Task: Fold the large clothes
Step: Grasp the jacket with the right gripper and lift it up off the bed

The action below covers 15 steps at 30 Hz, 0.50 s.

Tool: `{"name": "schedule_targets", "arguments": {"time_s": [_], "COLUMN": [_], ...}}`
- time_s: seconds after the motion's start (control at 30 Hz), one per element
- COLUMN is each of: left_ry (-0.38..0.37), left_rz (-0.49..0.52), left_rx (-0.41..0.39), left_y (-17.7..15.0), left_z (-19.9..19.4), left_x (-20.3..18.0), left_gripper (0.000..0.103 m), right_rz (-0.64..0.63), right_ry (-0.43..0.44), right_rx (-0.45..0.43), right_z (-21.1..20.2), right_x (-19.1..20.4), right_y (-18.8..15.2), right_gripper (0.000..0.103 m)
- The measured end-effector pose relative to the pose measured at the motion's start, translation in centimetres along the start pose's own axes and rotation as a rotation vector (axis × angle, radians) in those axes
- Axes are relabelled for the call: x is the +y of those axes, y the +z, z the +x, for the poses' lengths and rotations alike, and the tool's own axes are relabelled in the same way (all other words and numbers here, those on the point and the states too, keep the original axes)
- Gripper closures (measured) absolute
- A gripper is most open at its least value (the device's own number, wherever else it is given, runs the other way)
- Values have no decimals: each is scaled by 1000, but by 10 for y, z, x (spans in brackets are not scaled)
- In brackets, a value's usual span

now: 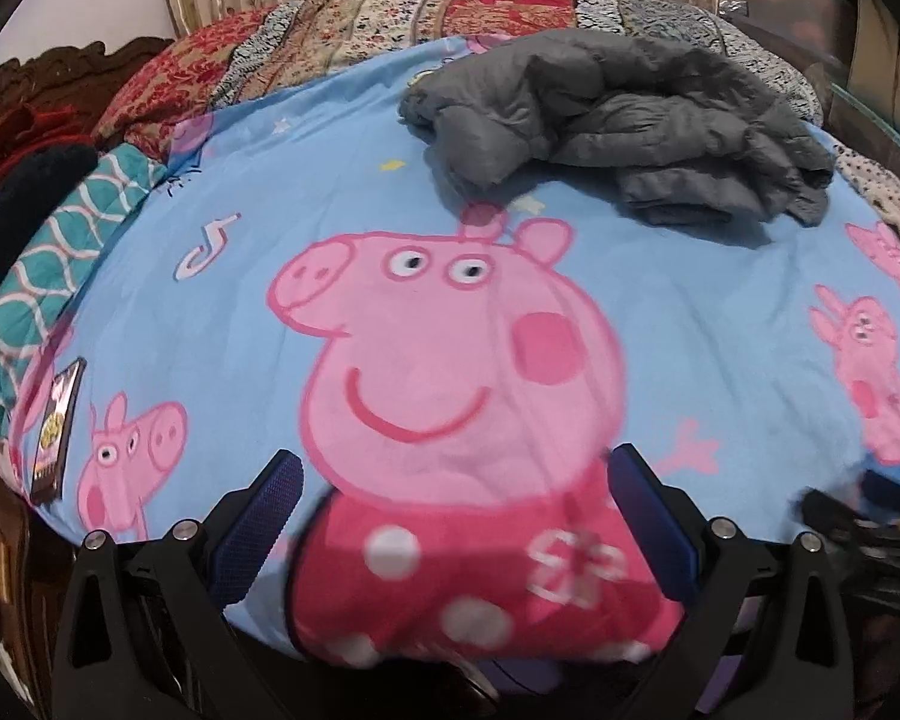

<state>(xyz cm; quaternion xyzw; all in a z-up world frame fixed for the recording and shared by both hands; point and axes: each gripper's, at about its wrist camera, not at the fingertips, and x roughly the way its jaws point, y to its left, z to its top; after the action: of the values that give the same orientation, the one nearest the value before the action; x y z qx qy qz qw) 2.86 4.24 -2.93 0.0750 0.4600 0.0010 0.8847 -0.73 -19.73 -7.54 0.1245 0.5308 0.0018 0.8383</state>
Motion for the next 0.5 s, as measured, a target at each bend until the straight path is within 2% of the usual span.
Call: {"name": "schedule_targets", "arguments": {"time_s": [0.07,0.2,0.3,0.37,0.4,0.47,0.5], "left_ry": [10,-25,14,53,71,102,115], "left_rz": [-9,-91,-88,-55,-34,6,28], "left_rx": [9,-60,-118,-153,-170,-196,-209], "left_y": [1,5,14,21,24,30,32], "left_z": [9,7,3,0,-2,-5,-6], "left_x": [12,42,56,62,64,65,65], "left_gripper": [8,8,8,8,8,8,8], "right_rz": [-77,-411,-564,-666,-707,-749,-771], "right_ry": [-36,-172,-344,-421,-452,-467,-467], "right_rx": [-94,-309,-425,-428,-384,-322,-325], "right_z": [-16,-34,-15,11,30,56,62], "right_x": [8,49,65,71,72,74,79], "right_y": [15,72,121,147,161,182,189], "right_gripper": [12,12,12,12,12,12,12]}}
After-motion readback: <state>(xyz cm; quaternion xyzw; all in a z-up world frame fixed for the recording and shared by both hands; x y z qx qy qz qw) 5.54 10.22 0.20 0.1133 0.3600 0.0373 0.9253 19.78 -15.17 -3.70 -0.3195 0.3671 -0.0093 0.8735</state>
